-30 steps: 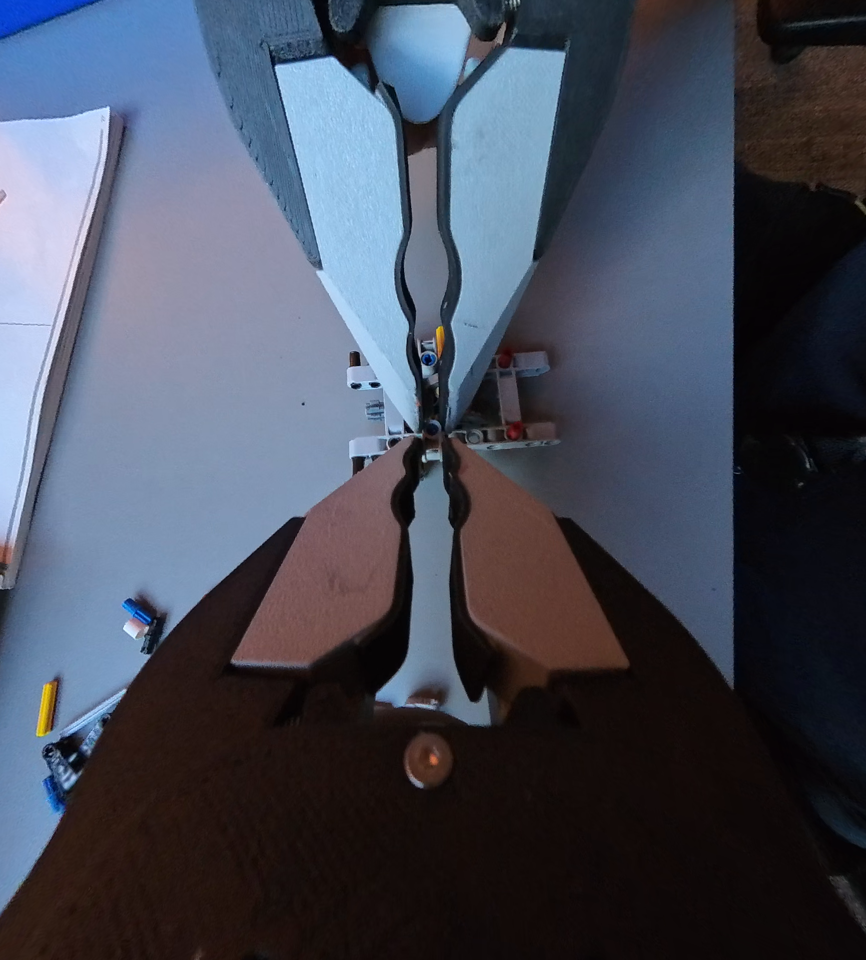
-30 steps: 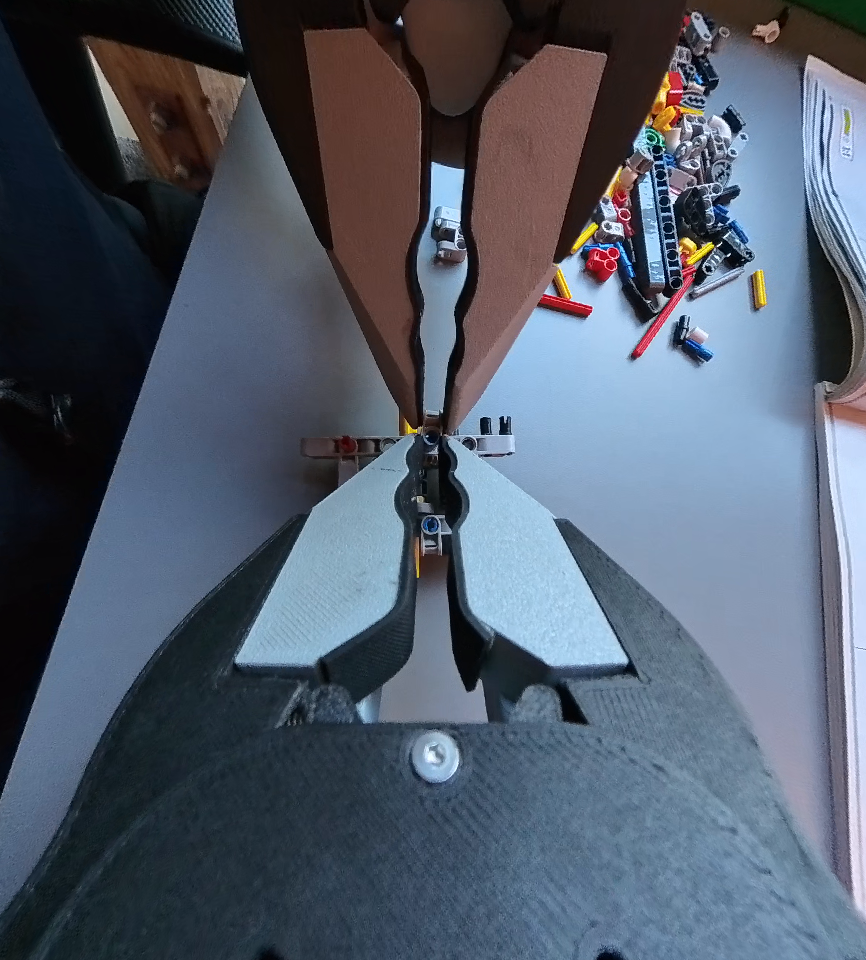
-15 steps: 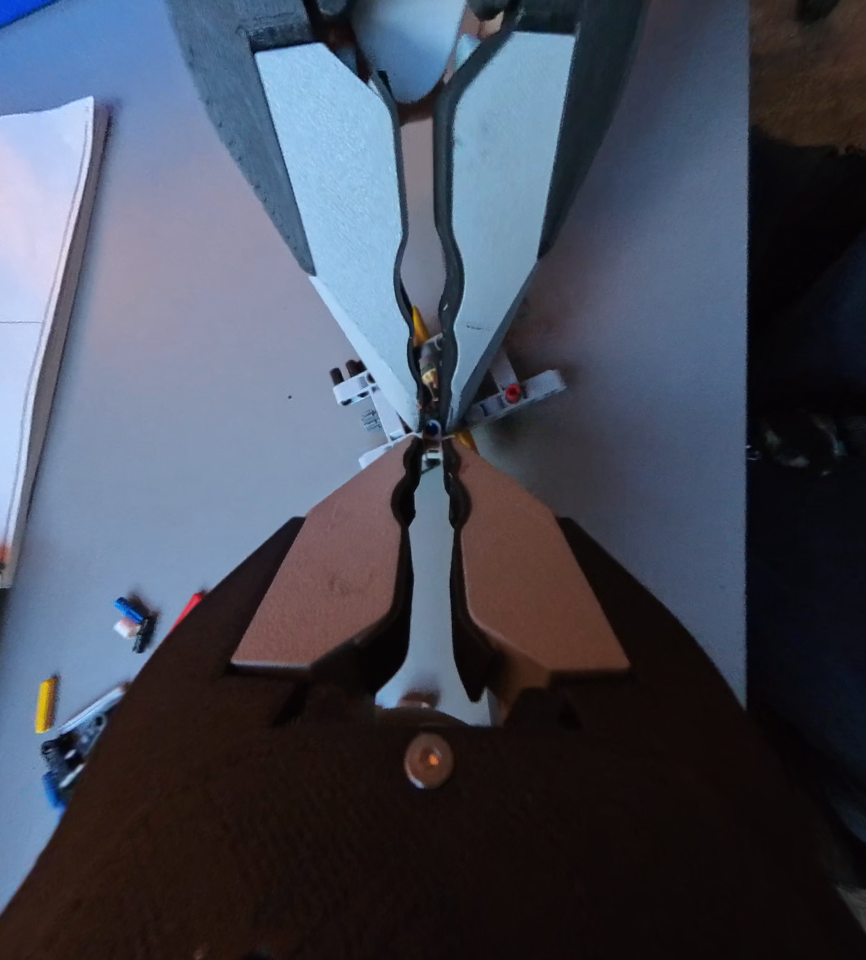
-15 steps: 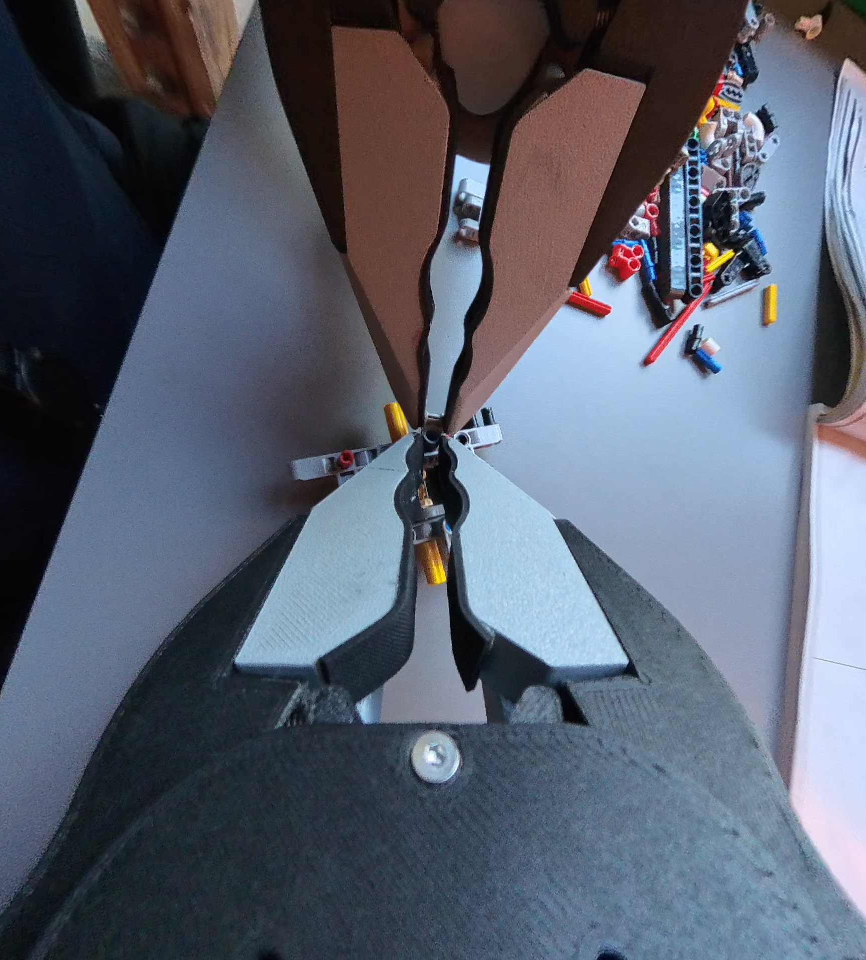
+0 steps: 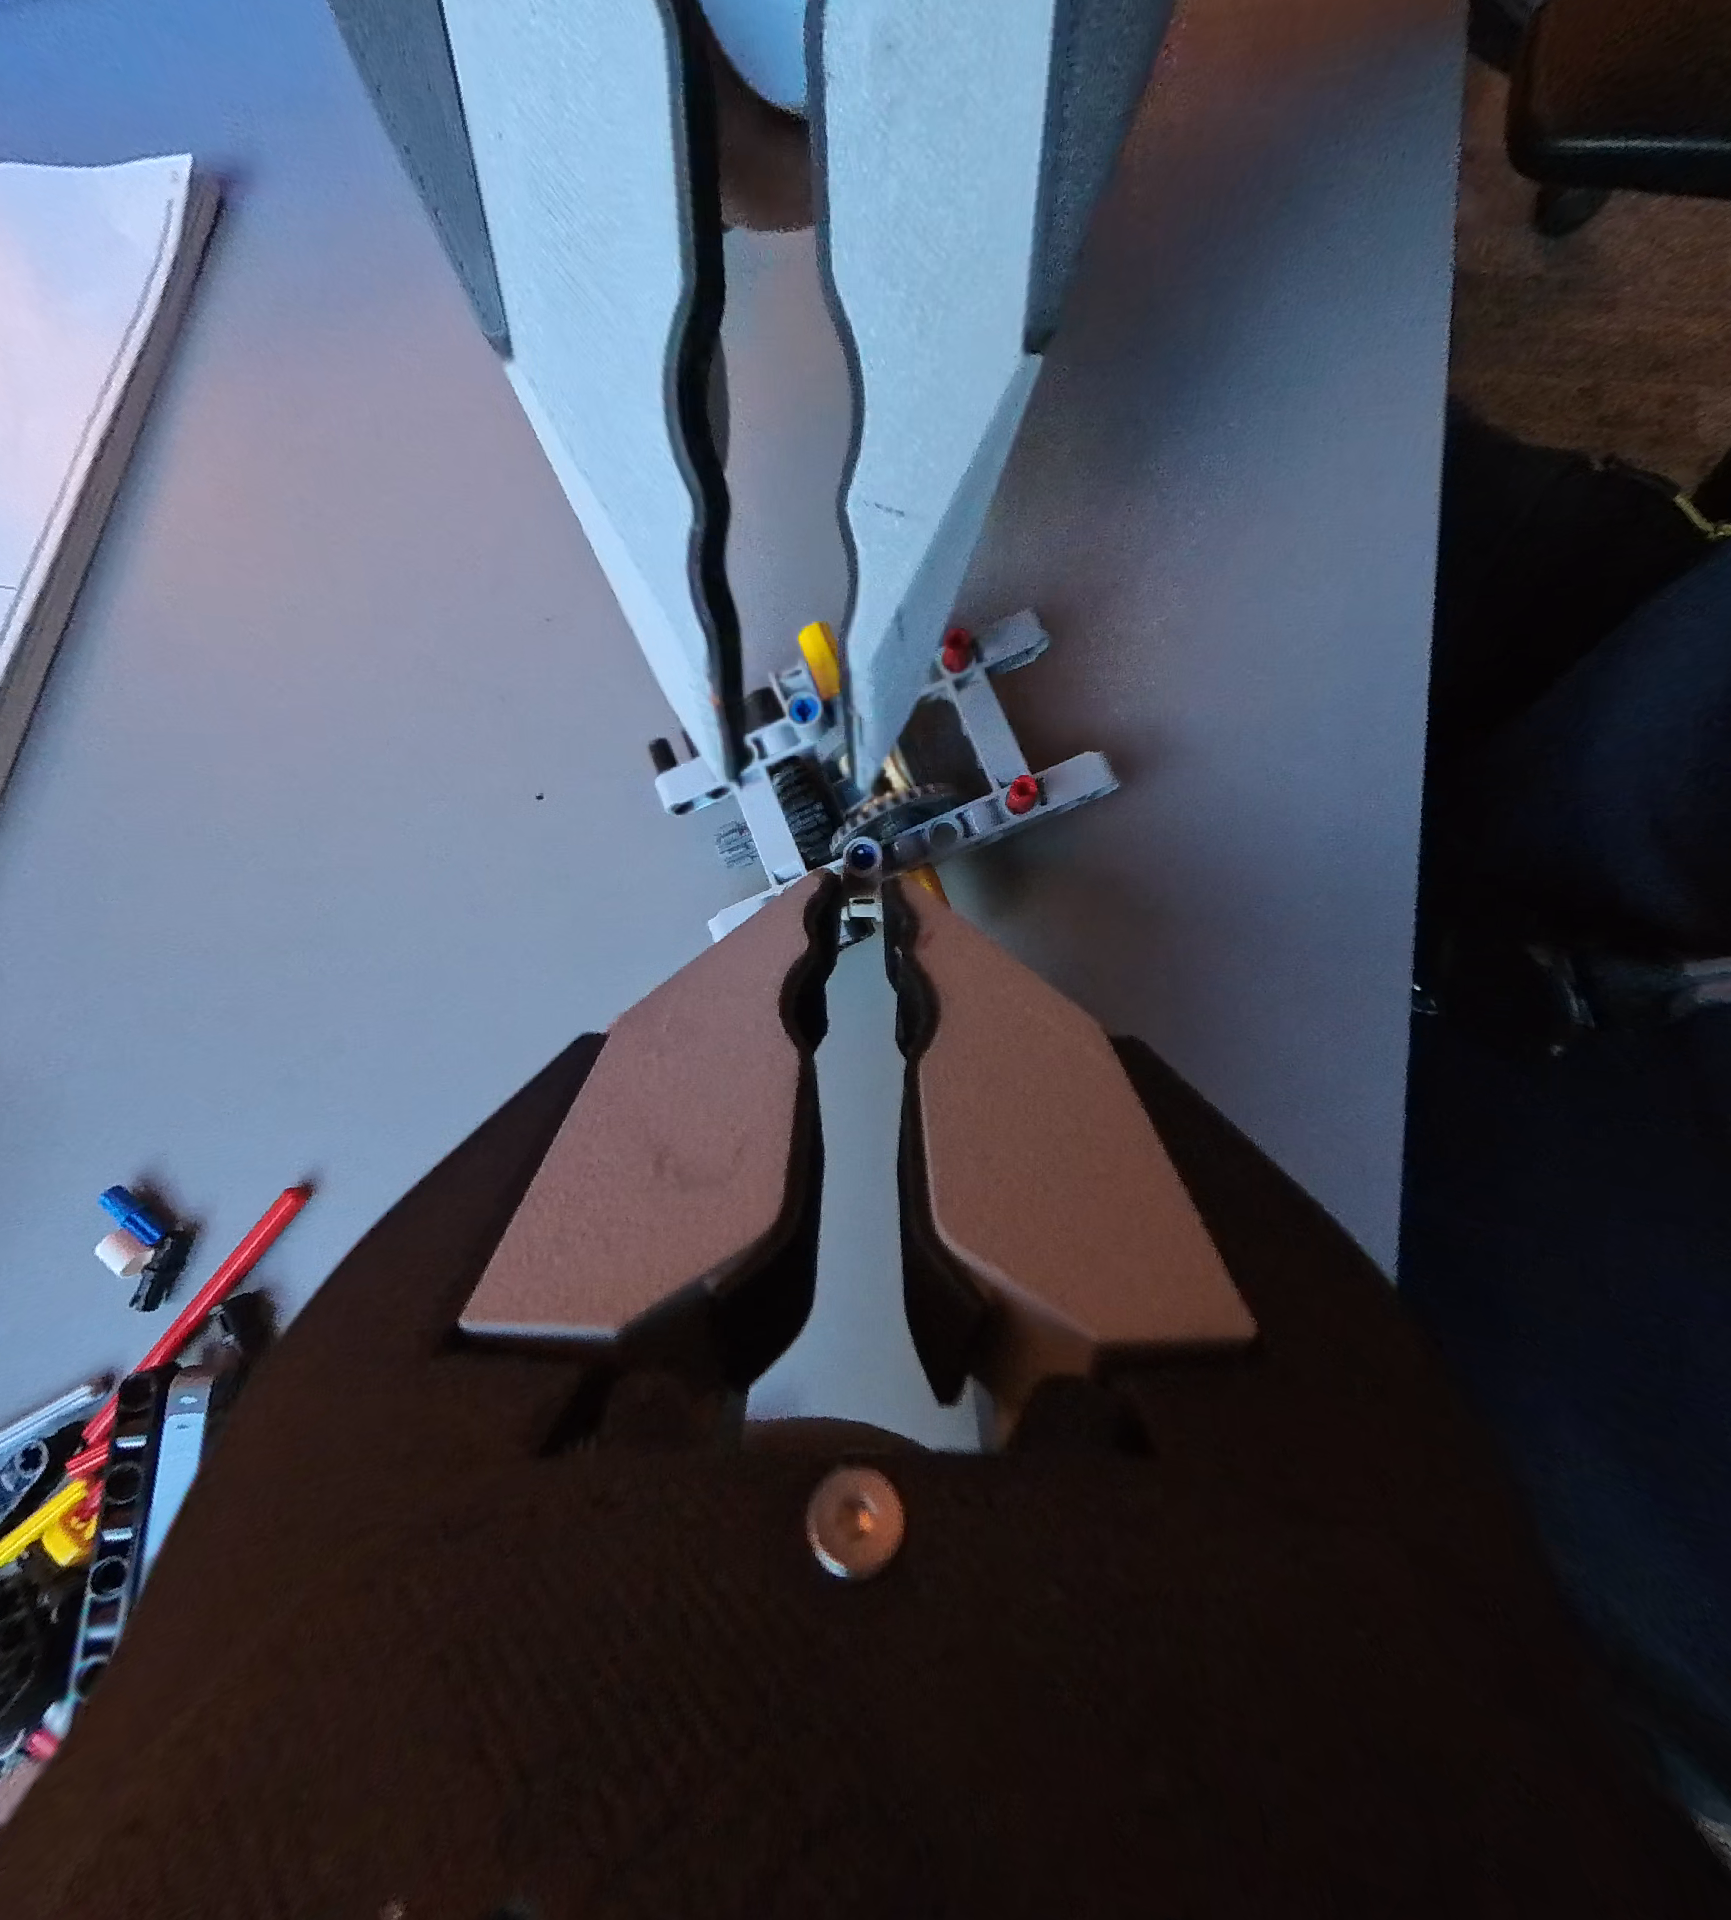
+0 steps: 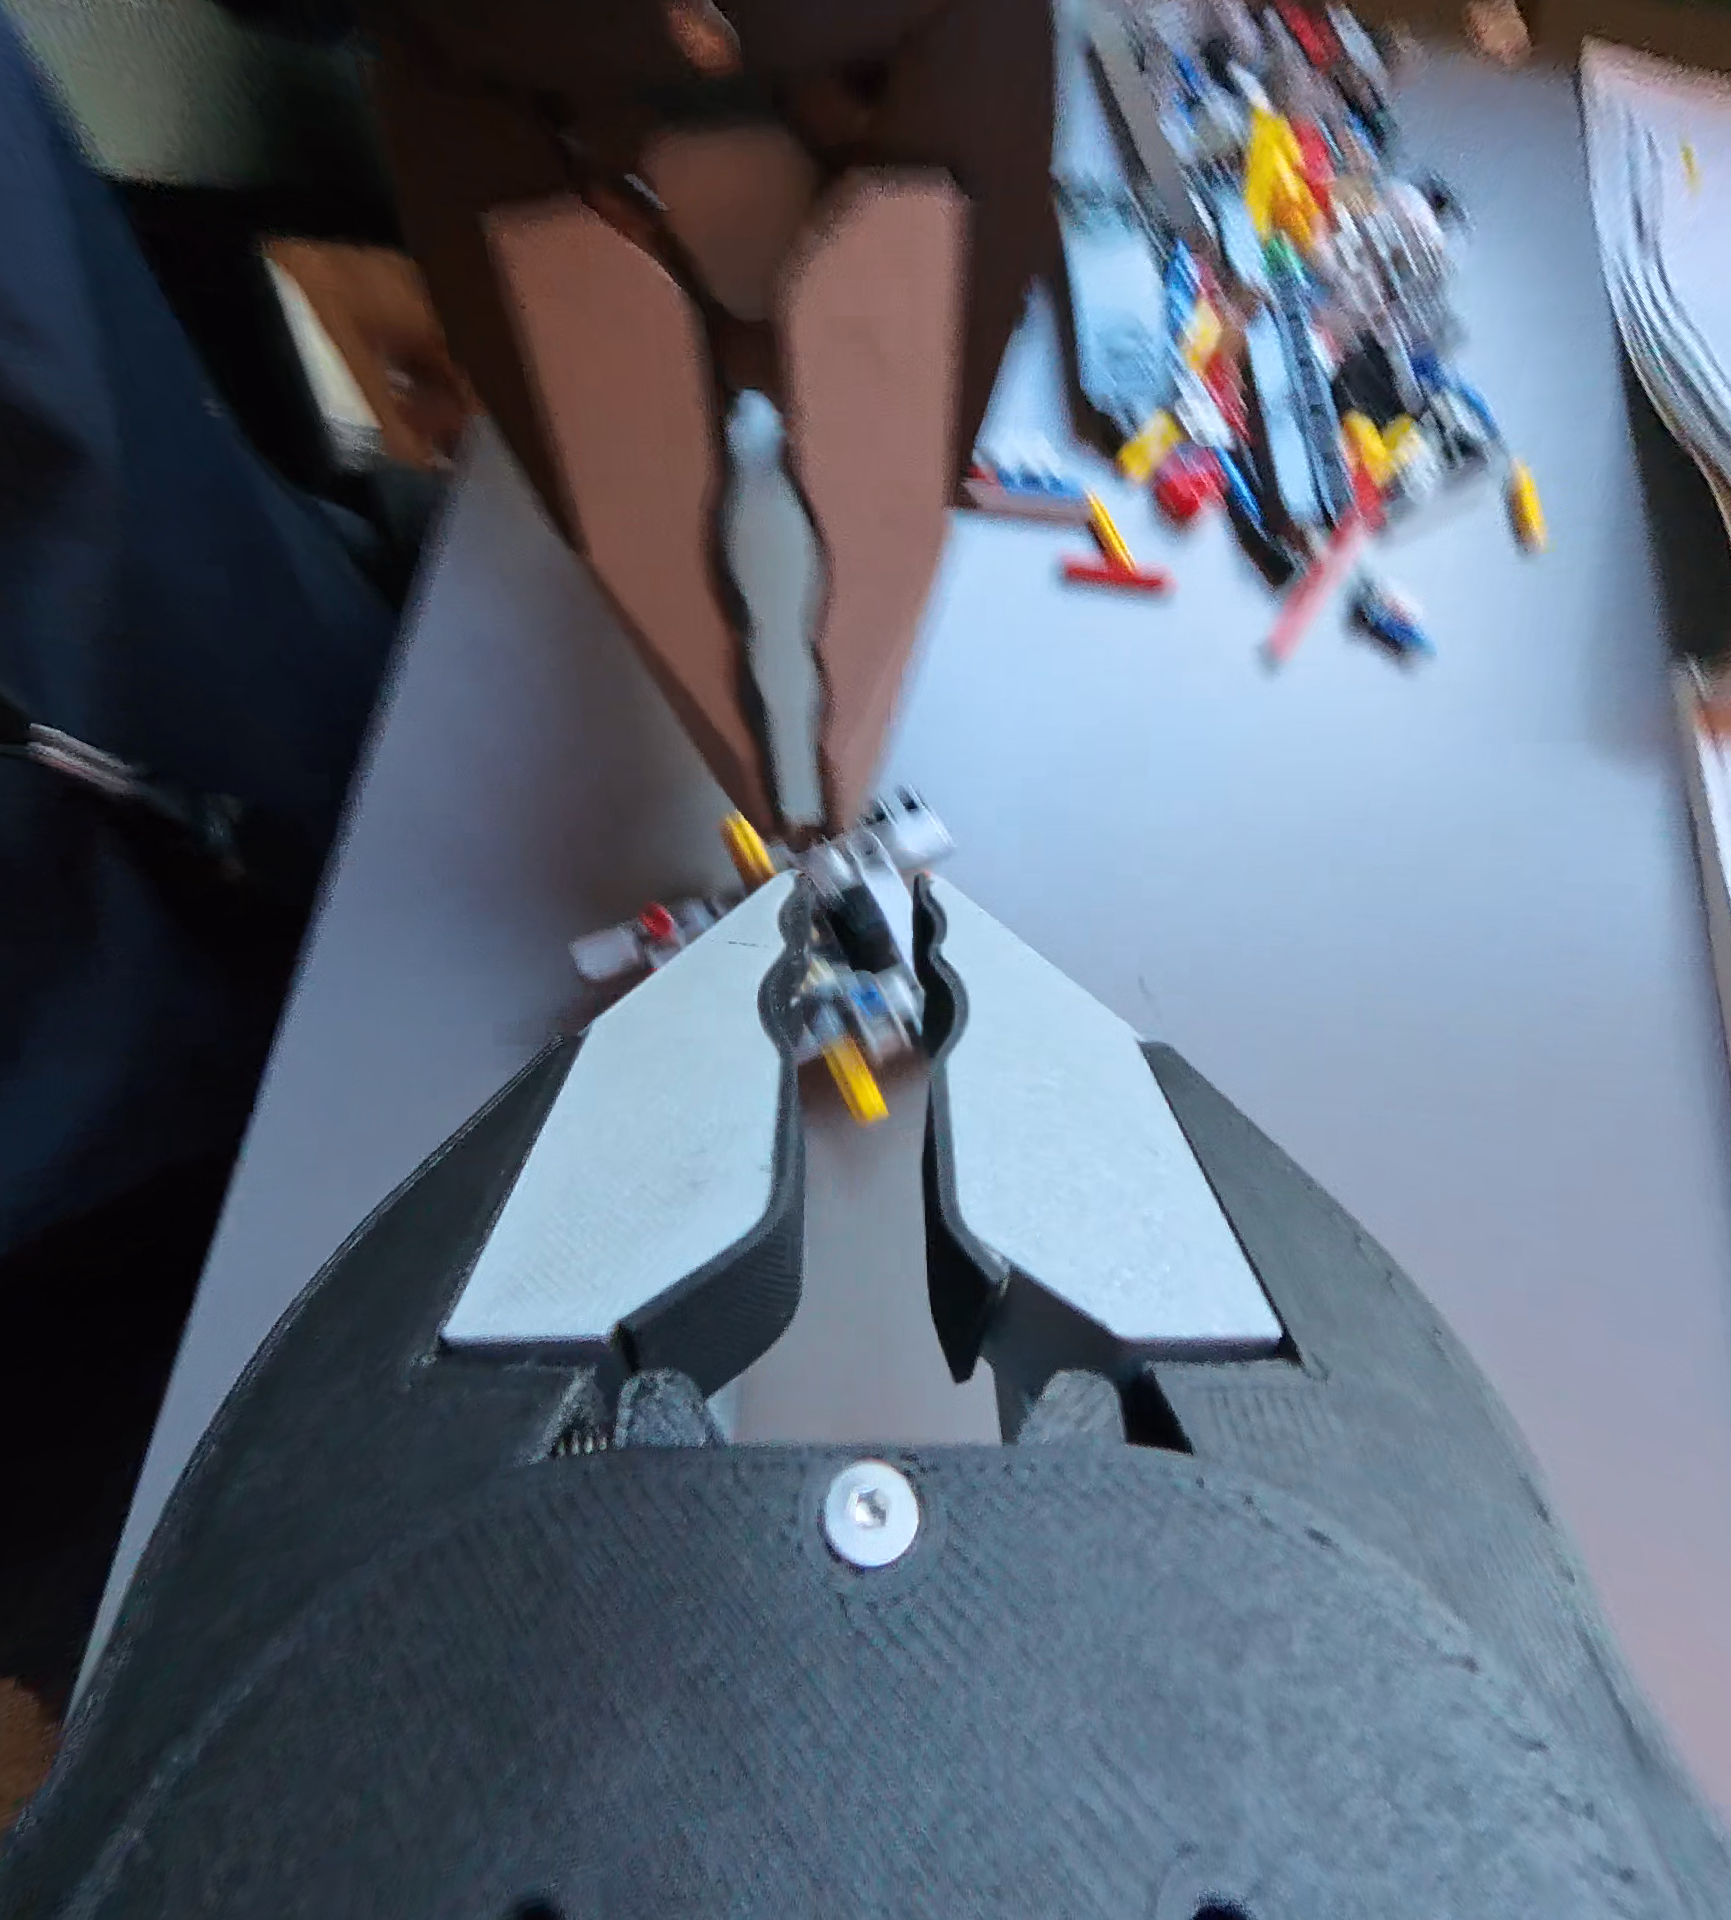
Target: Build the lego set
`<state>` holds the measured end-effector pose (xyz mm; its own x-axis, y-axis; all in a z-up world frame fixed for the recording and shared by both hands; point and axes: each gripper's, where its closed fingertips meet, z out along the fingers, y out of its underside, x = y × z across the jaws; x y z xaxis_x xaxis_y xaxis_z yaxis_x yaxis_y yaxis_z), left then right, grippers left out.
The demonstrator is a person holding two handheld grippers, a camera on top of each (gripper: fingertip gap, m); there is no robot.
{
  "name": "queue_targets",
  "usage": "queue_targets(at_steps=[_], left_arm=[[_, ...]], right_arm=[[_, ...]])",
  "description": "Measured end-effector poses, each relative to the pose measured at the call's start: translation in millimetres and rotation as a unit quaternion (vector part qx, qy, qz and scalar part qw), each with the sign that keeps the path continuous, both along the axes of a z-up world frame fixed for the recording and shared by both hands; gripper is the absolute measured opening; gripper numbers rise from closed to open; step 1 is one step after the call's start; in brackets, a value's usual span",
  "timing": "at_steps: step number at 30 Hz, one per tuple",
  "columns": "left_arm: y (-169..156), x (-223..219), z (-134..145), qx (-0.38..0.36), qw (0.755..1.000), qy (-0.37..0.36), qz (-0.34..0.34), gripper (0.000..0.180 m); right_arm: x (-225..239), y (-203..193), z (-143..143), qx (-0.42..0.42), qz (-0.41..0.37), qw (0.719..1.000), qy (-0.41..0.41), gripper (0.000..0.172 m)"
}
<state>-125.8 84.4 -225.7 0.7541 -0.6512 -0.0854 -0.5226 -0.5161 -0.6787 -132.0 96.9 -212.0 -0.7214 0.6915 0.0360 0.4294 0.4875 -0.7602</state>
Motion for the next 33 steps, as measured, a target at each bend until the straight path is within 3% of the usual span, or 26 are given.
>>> queue_targets(at_steps=[9,16,19,24,33], left_arm=[[5,-3,2,-0.06,0.99,-0.111,0.067,0.005],[9,-8,1,-0.054,0.991,-0.097,0.074,0.005],[8,-10,0,-0.061,0.991,-0.094,0.068,0.005],[6,-12,-2,-0.067,0.995,-0.054,0.048,0.006],[6,-10,-3,-0.074,0.997,0.027,-0.016,0.006]], right_arm=[[16,28,-6,-0.036,-0.103,0.994,0.005,0.02],[38,12,-17,-0.117,-0.113,0.985,-0.05,0.009],[39,1,-16,-0.121,-0.106,0.986,-0.044,0.013],[36,-19,-18,-0.096,-0.076,0.992,-0.036,0.0],[27,4,8,-0.097,-0.104,0.99,0.017,0.008]])
